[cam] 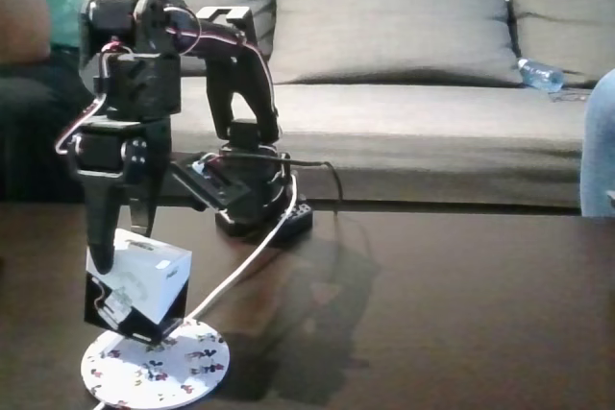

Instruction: Grasp a servo box and put it on the zirlivani.

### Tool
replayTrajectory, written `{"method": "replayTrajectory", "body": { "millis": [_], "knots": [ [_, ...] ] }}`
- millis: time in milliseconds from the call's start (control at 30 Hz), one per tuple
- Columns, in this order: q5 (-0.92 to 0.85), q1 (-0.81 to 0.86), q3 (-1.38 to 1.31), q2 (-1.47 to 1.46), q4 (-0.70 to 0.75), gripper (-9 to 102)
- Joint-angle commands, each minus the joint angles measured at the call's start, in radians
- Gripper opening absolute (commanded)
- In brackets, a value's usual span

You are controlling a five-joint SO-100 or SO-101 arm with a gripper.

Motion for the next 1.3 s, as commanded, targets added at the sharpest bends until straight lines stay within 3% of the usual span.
{"method": "replayTrajectory", "body": {
  "millis": [0,333,900,967,1067,1267],
  "knots": [
    [-0.003,0.006,-0.035,0.008,-0.011,23],
    [-0.003,0.005,-0.035,0.008,-0.011,31],
    [-0.003,0.003,-0.054,0.035,0.044,31],
    [0.000,-0.011,-0.080,0.075,0.107,27],
    [-0.003,-0.037,-0.095,0.175,0.140,13],
    [0.006,-0.124,-0.018,0.397,0.179,5]
  ]
}}
